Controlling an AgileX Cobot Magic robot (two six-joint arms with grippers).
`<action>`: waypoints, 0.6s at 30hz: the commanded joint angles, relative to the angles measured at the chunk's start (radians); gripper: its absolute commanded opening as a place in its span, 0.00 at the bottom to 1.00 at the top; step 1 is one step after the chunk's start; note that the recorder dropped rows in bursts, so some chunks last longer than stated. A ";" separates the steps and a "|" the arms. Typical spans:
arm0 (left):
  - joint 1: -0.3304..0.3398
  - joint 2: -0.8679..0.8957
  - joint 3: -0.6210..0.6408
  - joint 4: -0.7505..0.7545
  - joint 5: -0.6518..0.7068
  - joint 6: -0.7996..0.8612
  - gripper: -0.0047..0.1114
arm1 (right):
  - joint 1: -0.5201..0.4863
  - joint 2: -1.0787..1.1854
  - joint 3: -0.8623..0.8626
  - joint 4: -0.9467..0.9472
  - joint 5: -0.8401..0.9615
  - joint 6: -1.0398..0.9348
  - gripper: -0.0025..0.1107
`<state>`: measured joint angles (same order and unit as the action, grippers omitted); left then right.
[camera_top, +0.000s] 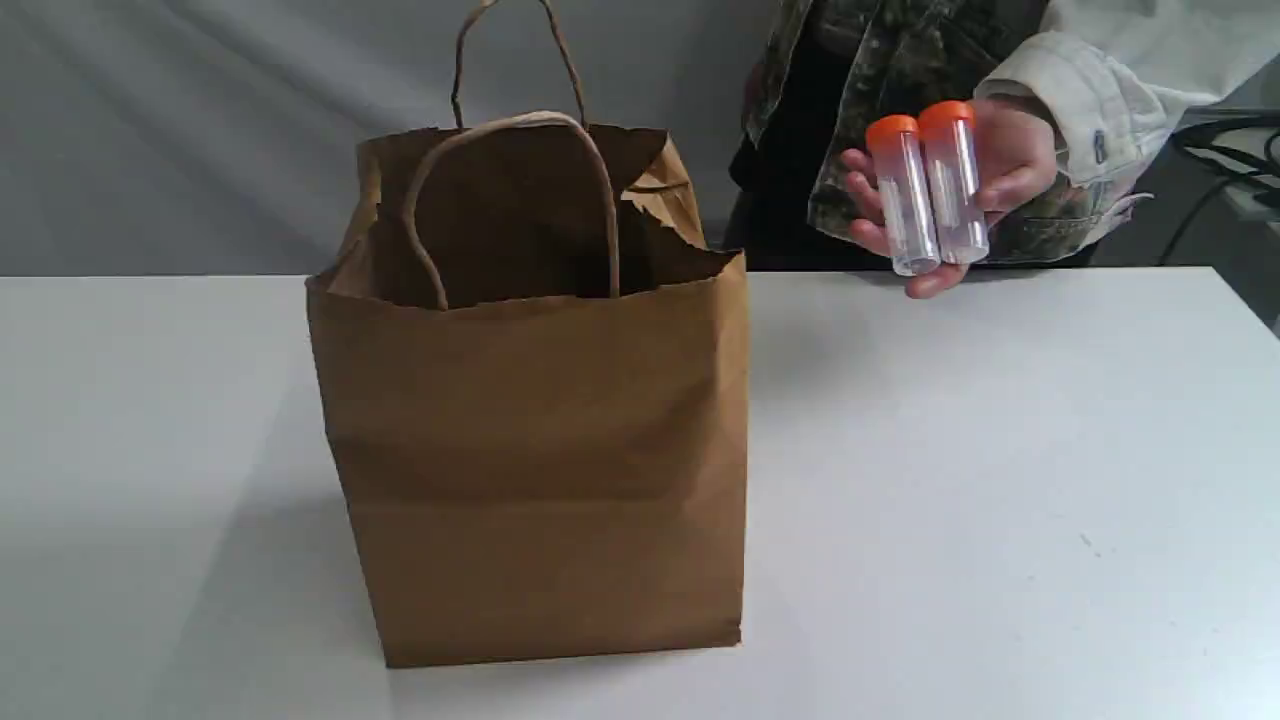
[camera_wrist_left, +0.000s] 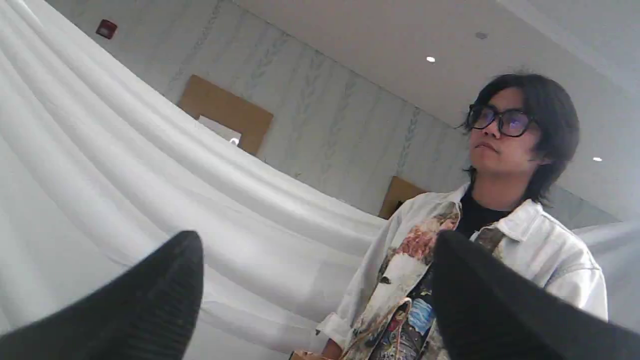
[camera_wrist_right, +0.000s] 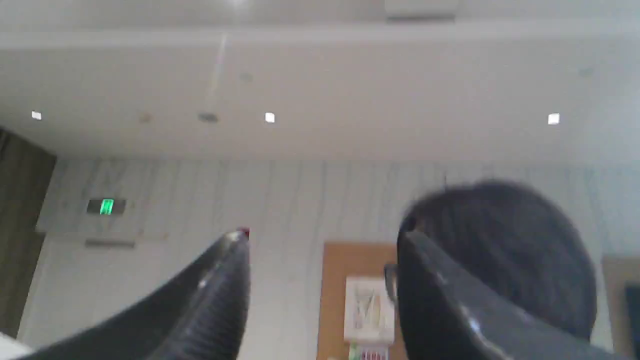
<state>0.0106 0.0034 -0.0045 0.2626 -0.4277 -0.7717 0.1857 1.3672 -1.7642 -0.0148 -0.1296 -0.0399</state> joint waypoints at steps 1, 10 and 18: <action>0.002 -0.003 -0.002 0.005 -0.001 -0.016 0.61 | 0.000 0.026 -0.006 0.041 0.181 0.004 0.43; 0.002 -0.003 -0.002 0.005 0.068 -0.016 0.61 | -0.013 0.048 -0.006 0.045 0.442 -0.158 0.43; 0.002 -0.003 -0.002 0.048 0.117 -0.013 0.61 | -0.015 0.131 -0.006 0.069 0.270 -0.402 0.38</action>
<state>0.0106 0.0034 -0.0045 0.2889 -0.3209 -0.7752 0.1782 1.4694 -1.7658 0.0464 0.1807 -0.3993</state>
